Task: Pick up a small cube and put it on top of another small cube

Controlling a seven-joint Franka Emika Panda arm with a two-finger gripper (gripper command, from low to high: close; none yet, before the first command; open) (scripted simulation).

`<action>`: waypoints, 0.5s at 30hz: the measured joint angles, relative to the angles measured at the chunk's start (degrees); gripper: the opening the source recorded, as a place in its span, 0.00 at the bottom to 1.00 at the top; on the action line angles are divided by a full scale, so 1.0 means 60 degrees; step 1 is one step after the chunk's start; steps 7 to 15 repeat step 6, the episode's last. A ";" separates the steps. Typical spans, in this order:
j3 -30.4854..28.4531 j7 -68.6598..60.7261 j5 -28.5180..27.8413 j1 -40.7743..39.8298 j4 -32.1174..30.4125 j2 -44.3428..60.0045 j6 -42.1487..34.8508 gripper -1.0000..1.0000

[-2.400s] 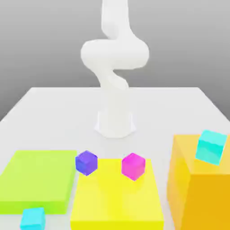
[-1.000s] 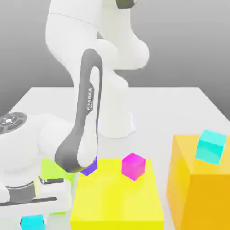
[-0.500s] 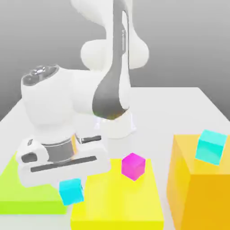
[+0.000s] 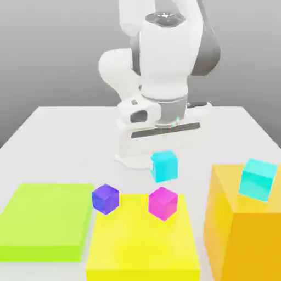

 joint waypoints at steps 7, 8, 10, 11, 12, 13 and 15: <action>0.0022 0.0028 -0.0012 0.0004 -0.0240 0.0905 0.1151 1.00; 0.0022 0.0028 -0.0012 0.0004 -0.0240 0.0905 0.1151 1.00; 0.0022 0.0028 -0.0012 0.0004 -0.0240 0.0905 0.1151 1.00; 0.0022 0.0028 -0.0012 0.0004 -0.0240 0.0905 0.1151 1.00; 0.0022 0.0028 -0.0012 0.0004 -0.0240 0.0905 0.1151 1.00; 0.0022 0.0028 -0.0012 0.0004 -0.0240 0.0905 0.1151 1.00; 0.0022 0.0028 -0.0012 0.0004 -0.0240 0.0905 0.1151 1.00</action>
